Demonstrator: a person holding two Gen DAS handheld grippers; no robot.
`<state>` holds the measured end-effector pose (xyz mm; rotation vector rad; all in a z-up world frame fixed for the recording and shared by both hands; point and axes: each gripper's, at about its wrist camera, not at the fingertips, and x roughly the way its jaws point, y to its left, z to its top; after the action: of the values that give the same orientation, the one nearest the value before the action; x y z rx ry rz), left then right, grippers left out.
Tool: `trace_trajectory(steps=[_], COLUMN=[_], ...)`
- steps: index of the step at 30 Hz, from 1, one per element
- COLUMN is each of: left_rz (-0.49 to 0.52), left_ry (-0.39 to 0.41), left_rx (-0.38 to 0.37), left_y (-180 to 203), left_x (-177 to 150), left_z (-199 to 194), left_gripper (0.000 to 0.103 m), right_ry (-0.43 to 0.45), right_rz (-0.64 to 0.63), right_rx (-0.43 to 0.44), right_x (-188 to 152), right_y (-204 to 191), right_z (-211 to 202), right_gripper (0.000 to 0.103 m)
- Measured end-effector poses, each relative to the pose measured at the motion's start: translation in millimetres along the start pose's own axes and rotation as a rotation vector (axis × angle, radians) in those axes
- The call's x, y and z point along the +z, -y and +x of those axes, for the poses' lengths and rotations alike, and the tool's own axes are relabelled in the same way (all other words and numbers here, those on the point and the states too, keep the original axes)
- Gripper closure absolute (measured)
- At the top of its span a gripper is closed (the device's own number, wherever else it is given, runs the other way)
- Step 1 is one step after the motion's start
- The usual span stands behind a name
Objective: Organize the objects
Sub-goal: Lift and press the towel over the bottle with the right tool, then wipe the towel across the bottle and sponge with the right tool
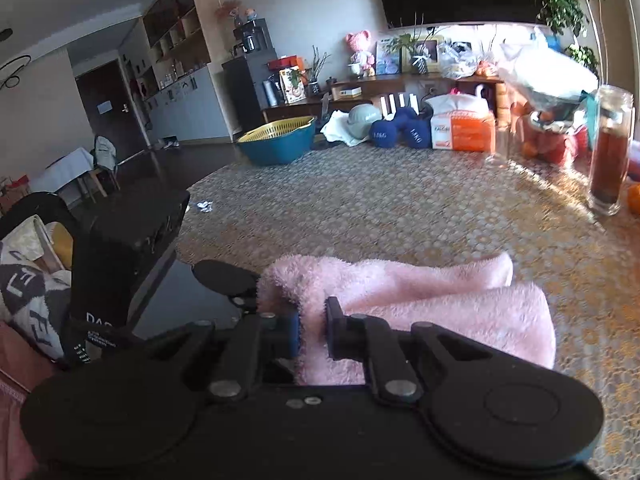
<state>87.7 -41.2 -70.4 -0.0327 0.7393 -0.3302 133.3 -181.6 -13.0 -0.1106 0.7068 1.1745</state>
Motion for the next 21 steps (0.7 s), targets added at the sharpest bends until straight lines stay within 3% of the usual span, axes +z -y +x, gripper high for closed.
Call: trace_trajectory(steps=[5, 12, 21], left_rz=[0.006, 0.008, 0.006], left_ry=[-0.011, -0.018, -0.009], left_rx=[0.002, 0.0, -0.004], left_y=[1.4, 1.4, 1.1], left_x=[-2.6, -4.7, -3.8], left_z=[1.2, 3.6, 2.6], left_gripper=[0.043, 0.043, 0.043], right_ry=[-0.016, -0.016, 0.029], right_rz=[0.119, 0.14, 0.178], right_rx=[0.044, -0.037, -0.211], right_x=[-7.1, -12.5, -11.0], right_y=[20.0, 42.6, 77.2], right_z=[8.6, 6.1, -14.7], right_gripper=[0.093, 0.093, 0.092])
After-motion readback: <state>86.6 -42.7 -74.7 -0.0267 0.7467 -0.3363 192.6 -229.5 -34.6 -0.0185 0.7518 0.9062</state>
